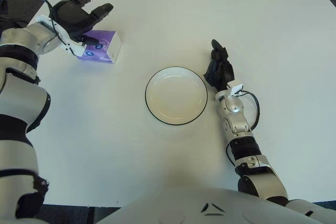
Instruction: Put the tissue paper into the plate.
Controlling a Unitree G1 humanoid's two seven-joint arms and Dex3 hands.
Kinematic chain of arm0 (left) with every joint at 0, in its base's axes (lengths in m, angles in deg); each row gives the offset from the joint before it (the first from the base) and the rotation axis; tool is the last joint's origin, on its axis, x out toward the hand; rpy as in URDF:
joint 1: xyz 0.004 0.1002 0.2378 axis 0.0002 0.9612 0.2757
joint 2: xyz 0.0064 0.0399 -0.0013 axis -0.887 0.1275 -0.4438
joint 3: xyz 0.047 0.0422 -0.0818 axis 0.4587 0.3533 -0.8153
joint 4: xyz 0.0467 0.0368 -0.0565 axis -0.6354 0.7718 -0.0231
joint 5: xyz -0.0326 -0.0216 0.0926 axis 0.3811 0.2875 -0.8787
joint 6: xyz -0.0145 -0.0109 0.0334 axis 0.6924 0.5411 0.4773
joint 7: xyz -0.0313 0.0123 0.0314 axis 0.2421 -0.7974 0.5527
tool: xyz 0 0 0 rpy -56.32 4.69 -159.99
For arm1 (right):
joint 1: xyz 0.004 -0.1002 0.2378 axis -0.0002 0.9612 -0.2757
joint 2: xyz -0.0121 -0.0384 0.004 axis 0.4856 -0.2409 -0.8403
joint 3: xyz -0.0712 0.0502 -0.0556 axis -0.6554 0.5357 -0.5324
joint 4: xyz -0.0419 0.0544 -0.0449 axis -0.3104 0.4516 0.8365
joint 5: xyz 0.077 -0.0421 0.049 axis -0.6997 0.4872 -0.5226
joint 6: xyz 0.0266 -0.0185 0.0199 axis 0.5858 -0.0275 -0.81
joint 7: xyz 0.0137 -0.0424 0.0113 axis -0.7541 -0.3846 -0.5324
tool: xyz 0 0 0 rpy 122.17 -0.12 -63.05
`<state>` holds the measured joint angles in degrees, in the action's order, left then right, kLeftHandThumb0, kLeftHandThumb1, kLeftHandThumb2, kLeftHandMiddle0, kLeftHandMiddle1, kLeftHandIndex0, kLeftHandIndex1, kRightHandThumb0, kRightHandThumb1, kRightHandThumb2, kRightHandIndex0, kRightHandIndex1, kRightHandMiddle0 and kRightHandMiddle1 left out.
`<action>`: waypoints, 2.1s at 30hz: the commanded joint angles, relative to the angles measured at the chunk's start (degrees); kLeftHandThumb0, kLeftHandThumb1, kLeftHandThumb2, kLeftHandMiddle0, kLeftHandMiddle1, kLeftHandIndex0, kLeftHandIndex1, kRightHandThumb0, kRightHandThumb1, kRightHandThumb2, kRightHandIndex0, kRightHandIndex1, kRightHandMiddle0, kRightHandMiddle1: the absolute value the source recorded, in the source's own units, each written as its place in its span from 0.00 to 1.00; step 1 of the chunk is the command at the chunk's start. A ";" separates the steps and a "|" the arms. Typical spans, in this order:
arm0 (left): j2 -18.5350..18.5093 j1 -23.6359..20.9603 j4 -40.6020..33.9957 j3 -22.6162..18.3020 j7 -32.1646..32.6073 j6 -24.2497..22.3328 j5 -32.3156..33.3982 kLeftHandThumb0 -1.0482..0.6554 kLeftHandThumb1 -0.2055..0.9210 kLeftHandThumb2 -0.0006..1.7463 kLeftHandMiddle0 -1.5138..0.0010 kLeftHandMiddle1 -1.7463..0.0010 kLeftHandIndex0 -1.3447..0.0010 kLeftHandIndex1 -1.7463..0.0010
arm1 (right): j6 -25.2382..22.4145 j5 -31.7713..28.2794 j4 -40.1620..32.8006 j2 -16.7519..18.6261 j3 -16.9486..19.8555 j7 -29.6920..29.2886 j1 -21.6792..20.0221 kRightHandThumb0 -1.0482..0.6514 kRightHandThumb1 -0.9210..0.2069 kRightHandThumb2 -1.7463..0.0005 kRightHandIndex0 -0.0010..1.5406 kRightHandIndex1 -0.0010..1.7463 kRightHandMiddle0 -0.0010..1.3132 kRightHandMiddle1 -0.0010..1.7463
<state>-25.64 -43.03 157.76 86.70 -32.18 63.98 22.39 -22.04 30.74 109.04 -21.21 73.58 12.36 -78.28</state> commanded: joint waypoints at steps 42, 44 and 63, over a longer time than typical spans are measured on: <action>1.02 -1.67 -0.66 -5.12 -30.89 -3.77 10.58 0.00 1.00 0.42 0.99 1.00 1.00 1.00 | -3.75 -0.32 7.74 -1.21 1.43 0.96 5.55 0.18 0.00 0.41 0.11 0.01 0.00 0.21; 1.01 -1.50 -0.91 -4.40 -31.27 -3.38 9.95 0.00 1.00 0.41 1.00 1.00 1.00 1.00 | -3.82 -0.34 7.74 -1.20 1.46 0.95 5.50 0.18 0.00 0.41 0.11 0.01 0.00 0.21; 1.01 0.24 -1.78 -3.67 -30.42 0.58 9.56 0.00 1.00 0.40 1.00 1.00 1.00 1.00 | -4.03 -0.53 7.86 -0.90 1.58 0.88 5.38 0.17 0.00 0.41 0.10 0.01 0.00 0.19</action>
<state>-24.43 -44.01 156.13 83.38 -63.07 64.01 31.37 -20.26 30.50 110.27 -21.66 74.33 13.44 -78.59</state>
